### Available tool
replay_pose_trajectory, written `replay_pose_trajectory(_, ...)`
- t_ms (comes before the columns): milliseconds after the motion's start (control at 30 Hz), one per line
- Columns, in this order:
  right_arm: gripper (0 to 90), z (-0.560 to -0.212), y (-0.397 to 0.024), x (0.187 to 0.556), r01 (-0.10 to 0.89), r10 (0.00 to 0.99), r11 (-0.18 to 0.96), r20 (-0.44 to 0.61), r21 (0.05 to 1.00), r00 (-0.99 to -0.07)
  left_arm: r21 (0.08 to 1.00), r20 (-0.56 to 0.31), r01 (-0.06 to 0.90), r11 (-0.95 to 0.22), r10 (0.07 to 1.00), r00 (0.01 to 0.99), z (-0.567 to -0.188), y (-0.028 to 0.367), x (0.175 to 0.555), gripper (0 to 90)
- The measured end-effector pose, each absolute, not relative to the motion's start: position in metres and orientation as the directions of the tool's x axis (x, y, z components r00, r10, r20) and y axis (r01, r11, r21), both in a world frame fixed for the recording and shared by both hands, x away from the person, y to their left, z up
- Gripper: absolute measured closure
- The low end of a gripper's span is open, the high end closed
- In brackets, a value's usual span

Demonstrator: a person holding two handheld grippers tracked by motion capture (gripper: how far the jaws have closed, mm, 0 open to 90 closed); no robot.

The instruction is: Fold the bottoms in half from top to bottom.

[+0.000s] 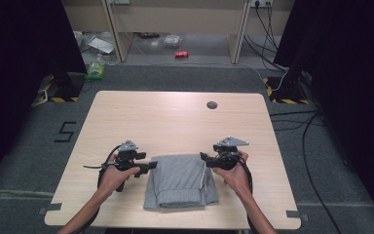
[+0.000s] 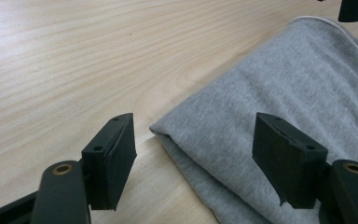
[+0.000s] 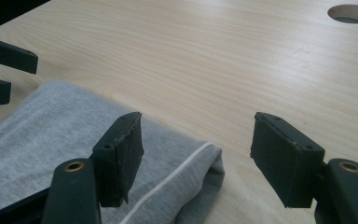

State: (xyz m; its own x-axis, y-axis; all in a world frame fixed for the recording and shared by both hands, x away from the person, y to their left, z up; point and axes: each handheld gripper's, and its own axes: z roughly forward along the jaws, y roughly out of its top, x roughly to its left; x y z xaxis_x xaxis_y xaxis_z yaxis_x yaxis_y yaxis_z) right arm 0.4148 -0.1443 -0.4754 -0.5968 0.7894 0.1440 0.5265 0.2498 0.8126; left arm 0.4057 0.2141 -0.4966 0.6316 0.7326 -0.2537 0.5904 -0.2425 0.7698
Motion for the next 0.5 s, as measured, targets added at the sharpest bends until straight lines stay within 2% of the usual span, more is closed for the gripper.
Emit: replay_pose_trajectory(500, 33.0, -0.4801, -0.1525, 0.4163, 0.543, 0.800, 0.223, 0.166, 0.809, -0.576, 0.754, -0.269, 0.608, -0.249, 0.728, 0.631, -0.5033, 0.2176, 0.4158, 24.8)
